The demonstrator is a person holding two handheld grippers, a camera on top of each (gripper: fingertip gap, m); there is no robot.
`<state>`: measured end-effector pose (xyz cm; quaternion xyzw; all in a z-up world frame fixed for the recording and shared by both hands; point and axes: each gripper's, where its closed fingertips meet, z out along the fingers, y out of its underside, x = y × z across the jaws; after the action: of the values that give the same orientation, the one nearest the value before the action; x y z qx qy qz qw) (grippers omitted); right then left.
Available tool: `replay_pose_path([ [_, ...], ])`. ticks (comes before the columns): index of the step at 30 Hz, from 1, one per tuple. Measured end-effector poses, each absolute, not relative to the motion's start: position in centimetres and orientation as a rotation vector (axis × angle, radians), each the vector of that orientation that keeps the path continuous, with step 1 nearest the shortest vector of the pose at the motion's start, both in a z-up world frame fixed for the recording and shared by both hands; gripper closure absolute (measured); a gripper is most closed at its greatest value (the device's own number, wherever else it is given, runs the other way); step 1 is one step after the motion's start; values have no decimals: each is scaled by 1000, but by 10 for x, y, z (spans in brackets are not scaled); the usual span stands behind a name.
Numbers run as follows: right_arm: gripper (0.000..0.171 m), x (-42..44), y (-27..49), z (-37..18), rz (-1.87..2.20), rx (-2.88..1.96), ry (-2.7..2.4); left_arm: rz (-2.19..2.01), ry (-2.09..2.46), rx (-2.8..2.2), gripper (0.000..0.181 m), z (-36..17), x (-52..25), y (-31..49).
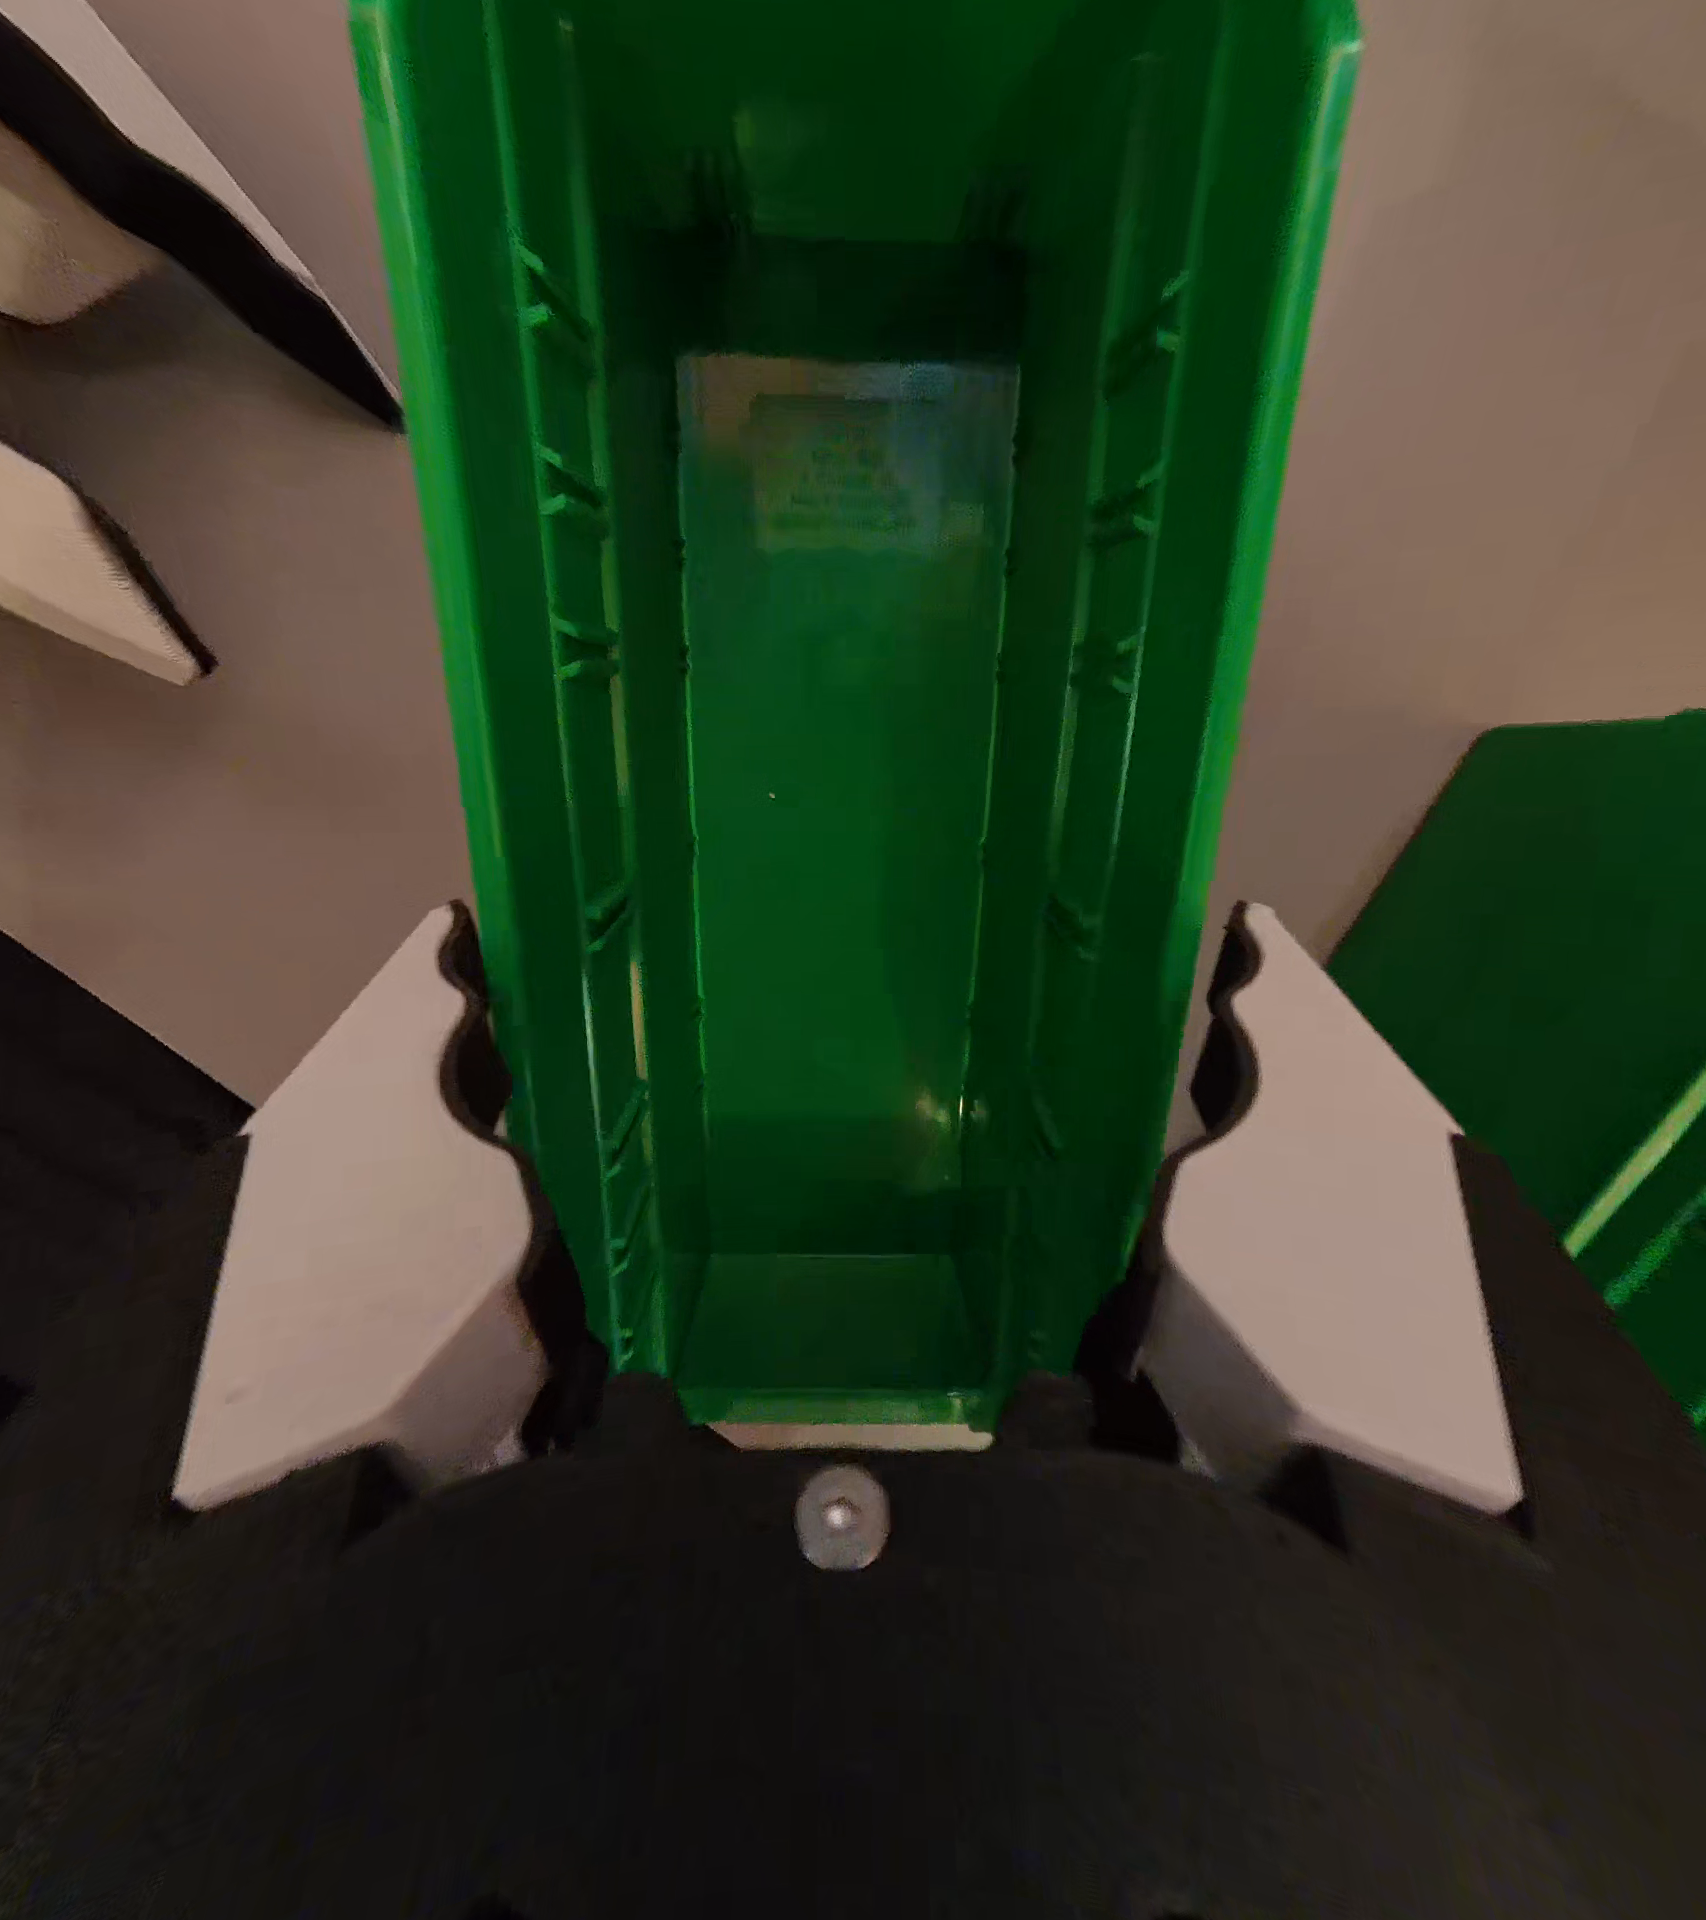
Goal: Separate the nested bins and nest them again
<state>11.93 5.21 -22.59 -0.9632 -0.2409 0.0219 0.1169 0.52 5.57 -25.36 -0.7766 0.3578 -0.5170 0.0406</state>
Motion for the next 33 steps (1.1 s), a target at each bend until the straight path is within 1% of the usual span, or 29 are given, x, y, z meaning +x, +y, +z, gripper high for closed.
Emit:
replay_pose_path([
  [3, 53, 119, 57, -229, 106, -2856, -681, -1576, 1100, -2381, 99, -254, 4, 56],
  [6, 60, 130, 65, -227, 110, -2858, -536, -1579, 1086, -2379, 99, -253, 2, 58],
  [8, 58, 141, 69, -227, 88, -2854, -429, -1580, 1083, -2379, 99, -253, 2, 59],
  [10, 49, 149, 73, -228, 80, -2834, -347, -1592, 1082, -2378, 99, -253, 3, 58],
  [14, 38, 150, 72, -222, 57, -2785, -394, -1604, 1097, -2372, 99, -253, 5, 56],
  [16, 35, 149, 71, -204, 108, -2732, -434, -1605, 1095, -2372, 99, -253, 3, 56],
  [18, 37, 162, 71, -174, 110, -2655, -430, -1603, 1084, -2374, 99, -253, 2, 58],
  [21, 37, 222, 69, -129, -31, -2575, -360, -1602, 1070, -2376, 99, -253, 1, 60],
  [24, 35, 305, 58, -106, -106, -2564, -222, -1598, 1073, -2376, 99, -253, 1, 60],
  [28, 30, 413, 33, -121, -204, -2639, -81, -1617, 1067, -2375, 101, -253, 4, 58],
  [31, 23, 459, 17, -147, -200, -2713, -38, -1617, 1071, -2376, 101, -254, 6, 57],
  [33, 23, 474, 7, -169, -183, -2779, -53, -1615, 1075, -2375, 101, -254, 6, 56],
])
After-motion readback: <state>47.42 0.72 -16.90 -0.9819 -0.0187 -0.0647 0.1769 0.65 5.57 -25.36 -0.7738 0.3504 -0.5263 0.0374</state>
